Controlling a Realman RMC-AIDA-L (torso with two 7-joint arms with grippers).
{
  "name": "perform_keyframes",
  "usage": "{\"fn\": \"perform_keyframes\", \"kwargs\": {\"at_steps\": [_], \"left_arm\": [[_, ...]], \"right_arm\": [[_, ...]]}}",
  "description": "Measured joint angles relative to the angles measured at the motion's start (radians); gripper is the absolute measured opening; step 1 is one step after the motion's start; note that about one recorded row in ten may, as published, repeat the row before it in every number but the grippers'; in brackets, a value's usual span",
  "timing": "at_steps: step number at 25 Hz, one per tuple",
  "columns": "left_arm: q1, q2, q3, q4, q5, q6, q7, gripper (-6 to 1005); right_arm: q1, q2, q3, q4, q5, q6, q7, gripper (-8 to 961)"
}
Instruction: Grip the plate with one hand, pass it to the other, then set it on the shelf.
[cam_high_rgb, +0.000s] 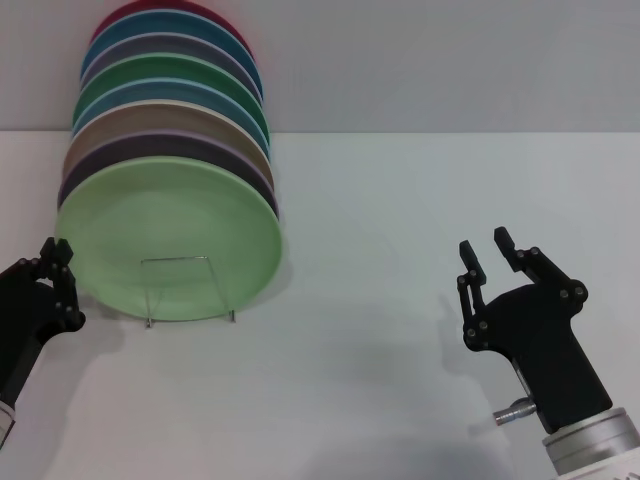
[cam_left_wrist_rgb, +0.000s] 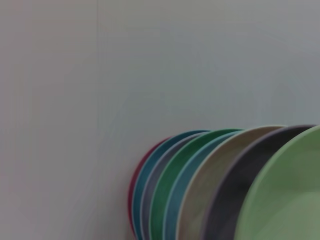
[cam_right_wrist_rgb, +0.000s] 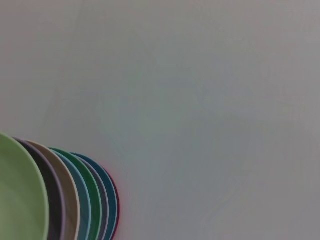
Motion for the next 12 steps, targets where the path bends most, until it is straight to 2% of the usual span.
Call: {"fn": "perform_keyframes", "kwargs": {"at_steps": [3,12], "left_arm": [[0.0,0.002,0.023,0.0,0.001,0.004,0.0,26],[0.022,0.007,0.027,0.012,-0.002,0.061,0.001,309]], "right_arm": [[0.002,0.0,0.0,0.0,0.0,0.0,0.0,294],[0.012,0.0,0.022,-0.013,0.0,0.0,0.012,293]]}}
